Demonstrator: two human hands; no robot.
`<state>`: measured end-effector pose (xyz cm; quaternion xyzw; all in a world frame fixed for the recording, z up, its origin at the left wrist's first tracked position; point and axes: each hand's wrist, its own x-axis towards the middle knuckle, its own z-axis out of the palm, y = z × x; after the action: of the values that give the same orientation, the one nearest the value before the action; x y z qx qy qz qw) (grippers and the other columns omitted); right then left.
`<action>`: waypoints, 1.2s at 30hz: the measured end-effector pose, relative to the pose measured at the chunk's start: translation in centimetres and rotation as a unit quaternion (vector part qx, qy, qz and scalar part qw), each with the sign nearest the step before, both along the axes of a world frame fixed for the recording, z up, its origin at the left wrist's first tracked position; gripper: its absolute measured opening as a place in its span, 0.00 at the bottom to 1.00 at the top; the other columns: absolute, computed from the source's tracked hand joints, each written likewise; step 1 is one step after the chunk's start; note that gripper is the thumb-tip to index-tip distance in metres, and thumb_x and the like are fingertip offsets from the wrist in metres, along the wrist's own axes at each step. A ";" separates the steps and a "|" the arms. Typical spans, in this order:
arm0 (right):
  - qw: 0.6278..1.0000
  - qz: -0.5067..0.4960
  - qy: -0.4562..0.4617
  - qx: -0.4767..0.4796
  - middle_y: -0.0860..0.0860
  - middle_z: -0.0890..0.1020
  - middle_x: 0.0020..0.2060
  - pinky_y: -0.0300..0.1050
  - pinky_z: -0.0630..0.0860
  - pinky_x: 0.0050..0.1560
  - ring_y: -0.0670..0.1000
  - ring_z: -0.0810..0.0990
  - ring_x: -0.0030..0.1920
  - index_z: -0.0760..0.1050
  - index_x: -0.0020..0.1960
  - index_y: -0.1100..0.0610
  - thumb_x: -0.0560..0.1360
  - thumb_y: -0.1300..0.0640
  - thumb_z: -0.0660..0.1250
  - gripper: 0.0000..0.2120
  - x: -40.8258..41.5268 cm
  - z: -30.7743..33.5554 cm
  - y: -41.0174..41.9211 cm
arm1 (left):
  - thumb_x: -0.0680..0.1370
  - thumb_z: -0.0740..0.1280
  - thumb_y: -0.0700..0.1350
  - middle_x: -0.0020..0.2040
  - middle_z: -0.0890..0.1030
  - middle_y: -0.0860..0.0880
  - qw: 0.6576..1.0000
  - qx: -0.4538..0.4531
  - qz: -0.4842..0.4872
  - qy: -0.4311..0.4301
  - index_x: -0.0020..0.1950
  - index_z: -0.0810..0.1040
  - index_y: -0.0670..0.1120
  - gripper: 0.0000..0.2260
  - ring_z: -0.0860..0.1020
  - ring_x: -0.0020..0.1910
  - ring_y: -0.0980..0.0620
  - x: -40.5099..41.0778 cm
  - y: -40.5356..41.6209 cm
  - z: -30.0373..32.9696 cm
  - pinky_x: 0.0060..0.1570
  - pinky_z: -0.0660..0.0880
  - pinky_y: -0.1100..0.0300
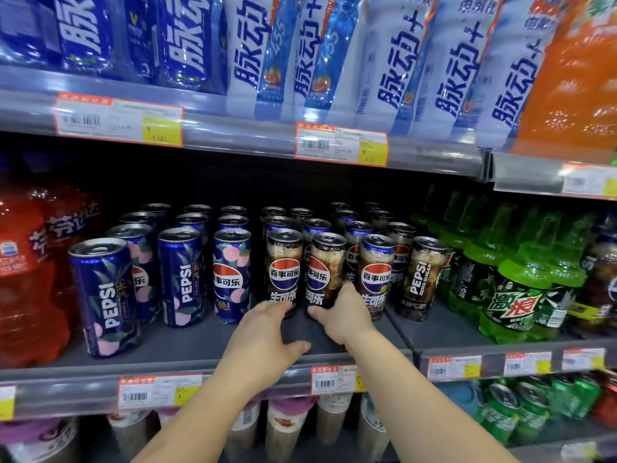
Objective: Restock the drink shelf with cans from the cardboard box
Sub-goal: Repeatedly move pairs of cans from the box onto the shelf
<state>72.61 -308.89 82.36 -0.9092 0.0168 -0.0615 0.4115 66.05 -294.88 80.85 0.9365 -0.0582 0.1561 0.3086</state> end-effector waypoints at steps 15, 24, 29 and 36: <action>0.995 0.092 -0.047 -0.007 0.54 0.73 0.69 0.43 0.67 0.64 0.54 0.72 0.69 0.59 0.76 0.58 0.77 0.53 0.68 0.32 -5.0 1.3 -0.9 | 0.73 0.72 0.53 0.70 0.71 0.48 0.996 -0.047 0.068 -0.045 0.73 0.67 0.47 0.31 0.67 0.71 0.52 -2.2 1.8 0.9 0.68 0.63 0.61; 0.913 0.226 -0.094 -0.327 0.52 0.55 0.79 0.56 0.53 0.76 0.57 0.52 0.78 0.49 0.79 0.55 0.82 0.45 0.54 0.31 -11.0 0.5 8.0 | 0.75 0.68 0.54 0.67 0.74 0.45 0.986 0.033 0.154 -0.050 0.71 0.69 0.45 0.28 0.69 0.67 0.47 -9.4 9.0 -0.1 0.66 0.64 0.57; 0.846 0.337 -0.136 -0.389 0.51 0.48 0.80 0.60 0.44 0.77 0.57 0.44 0.79 0.45 0.80 0.54 0.83 0.47 0.50 0.29 -17.9 -0.4 20.0 | 0.72 0.55 0.64 0.74 0.65 0.44 0.958 0.178 0.222 0.043 0.75 0.61 0.45 0.36 0.61 0.74 0.44 -18.6 19.2 -1.7 0.71 0.59 0.53; 0.756 0.518 -0.141 -0.375 0.53 0.48 0.80 0.61 0.44 0.76 0.59 0.44 0.79 0.42 0.80 0.52 0.82 0.44 0.53 0.32 -35.3 -3.6 43.4 | 0.77 0.60 0.59 0.75 0.60 0.45 0.873 0.233 0.404 0.142 0.77 0.53 0.48 0.33 0.57 0.74 0.41 -40.4 39.9 -4.3 0.71 0.60 0.46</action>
<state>37.36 -265.45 78.72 -0.8416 -0.5392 0.0323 0.0039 25.63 -255.01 76.59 0.9352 0.3352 0.1143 -0.0041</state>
